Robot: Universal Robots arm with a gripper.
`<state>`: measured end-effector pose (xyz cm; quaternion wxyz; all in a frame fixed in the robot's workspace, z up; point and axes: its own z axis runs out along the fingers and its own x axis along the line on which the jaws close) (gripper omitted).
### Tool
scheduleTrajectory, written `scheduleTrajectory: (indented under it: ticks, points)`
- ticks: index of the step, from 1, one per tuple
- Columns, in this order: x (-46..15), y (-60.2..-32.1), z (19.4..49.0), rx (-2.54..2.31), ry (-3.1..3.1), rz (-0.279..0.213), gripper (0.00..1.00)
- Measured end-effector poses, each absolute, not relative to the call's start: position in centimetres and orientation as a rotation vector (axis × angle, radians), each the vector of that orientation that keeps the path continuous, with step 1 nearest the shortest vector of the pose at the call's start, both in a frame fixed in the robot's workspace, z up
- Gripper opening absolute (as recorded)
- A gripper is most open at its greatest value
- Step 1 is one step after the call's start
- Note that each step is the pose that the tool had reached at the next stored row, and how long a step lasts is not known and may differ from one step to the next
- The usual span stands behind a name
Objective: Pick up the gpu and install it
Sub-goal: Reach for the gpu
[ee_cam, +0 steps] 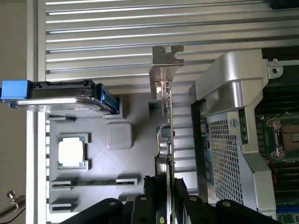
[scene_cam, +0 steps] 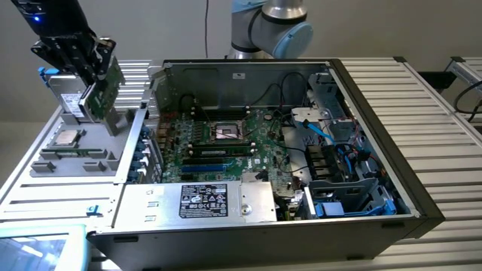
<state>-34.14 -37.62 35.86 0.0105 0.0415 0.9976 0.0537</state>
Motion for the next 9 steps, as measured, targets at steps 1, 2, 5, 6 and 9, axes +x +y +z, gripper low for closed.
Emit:
scheduleTrajectory:
  ticks: [1,2,5,6,9]
  points:
    - [-34.1,-37.6,36.3,0.129,3.113,0.168,0.28]
    - [-34.1,-37.6,36.8,0.129,3.113,0.168,0.28]
    - [-34.1,-37.6,38.1,0.129,3.113,0.168,0.28]
    - [-34.1,-37.6,38.6,0.129,3.112,0.168,0.28]
    - [-34.2,-37.6,40.0,0.129,3.112,0.168,0.28]
